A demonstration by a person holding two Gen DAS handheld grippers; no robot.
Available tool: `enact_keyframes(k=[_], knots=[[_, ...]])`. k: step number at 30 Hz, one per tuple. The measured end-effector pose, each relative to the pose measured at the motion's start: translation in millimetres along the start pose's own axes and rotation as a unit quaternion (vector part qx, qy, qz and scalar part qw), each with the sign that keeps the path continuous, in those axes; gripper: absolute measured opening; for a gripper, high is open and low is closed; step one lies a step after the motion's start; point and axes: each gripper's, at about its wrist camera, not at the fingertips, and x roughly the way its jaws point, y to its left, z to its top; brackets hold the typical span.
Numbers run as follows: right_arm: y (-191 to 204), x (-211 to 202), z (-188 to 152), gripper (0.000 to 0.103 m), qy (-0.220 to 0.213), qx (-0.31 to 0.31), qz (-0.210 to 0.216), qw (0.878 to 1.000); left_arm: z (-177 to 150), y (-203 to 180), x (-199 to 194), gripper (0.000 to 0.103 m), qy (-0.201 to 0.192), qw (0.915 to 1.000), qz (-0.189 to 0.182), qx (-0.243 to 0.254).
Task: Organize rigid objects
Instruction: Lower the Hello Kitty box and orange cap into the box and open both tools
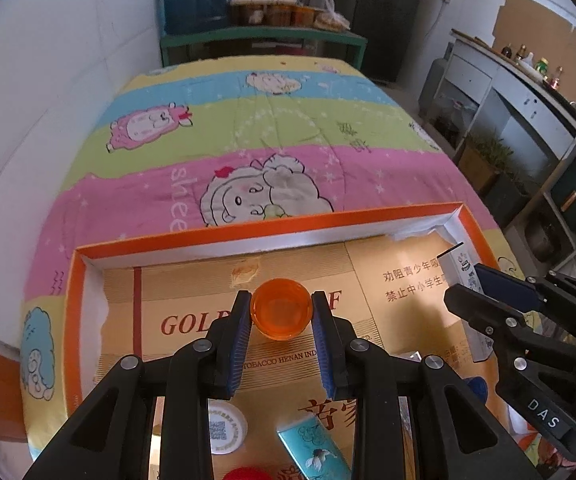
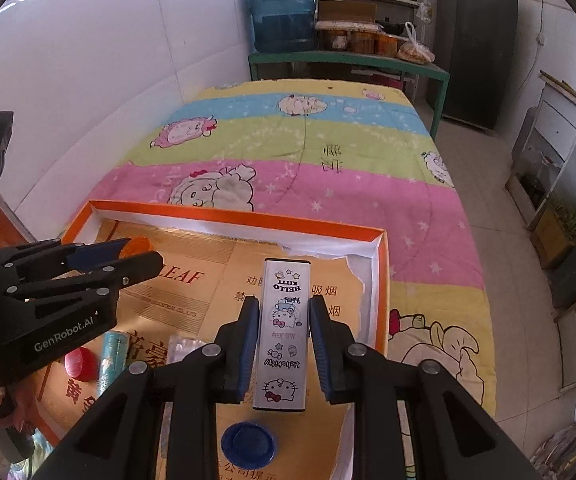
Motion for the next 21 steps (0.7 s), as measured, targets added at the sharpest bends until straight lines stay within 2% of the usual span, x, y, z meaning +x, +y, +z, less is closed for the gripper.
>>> enact_keyframes(k=[7, 12, 15, 17, 21], knots=[[0, 11, -2, 0.026, 0.017, -0.002, 0.011, 1.0, -1, 0, 14, 0.03, 0.027, 0.9996, -0.005, 0.001], [2, 16, -3, 0.026, 0.026, -0.005, 0.011, 1.0, -1, -1, 15, 0.031, 0.021, 0.9998, -0.004, 0.004], [1, 19, -3, 0.026, 0.032, -0.003, 0.011, 0.999, -2, -1, 14, 0.036, 0.019, 0.9998, -0.01, 0.007], [0, 21, -4, 0.026, 0.036, -0.002, 0.013, 0.999, -2, -2, 14, 0.044, 0.018, 0.9997, -0.017, 0.007], [2, 24, -4, 0.026, 0.044, -0.007, 0.011, 0.999, -2, -4, 13, 0.045, 0.018, 0.9997, -0.016, 0.007]])
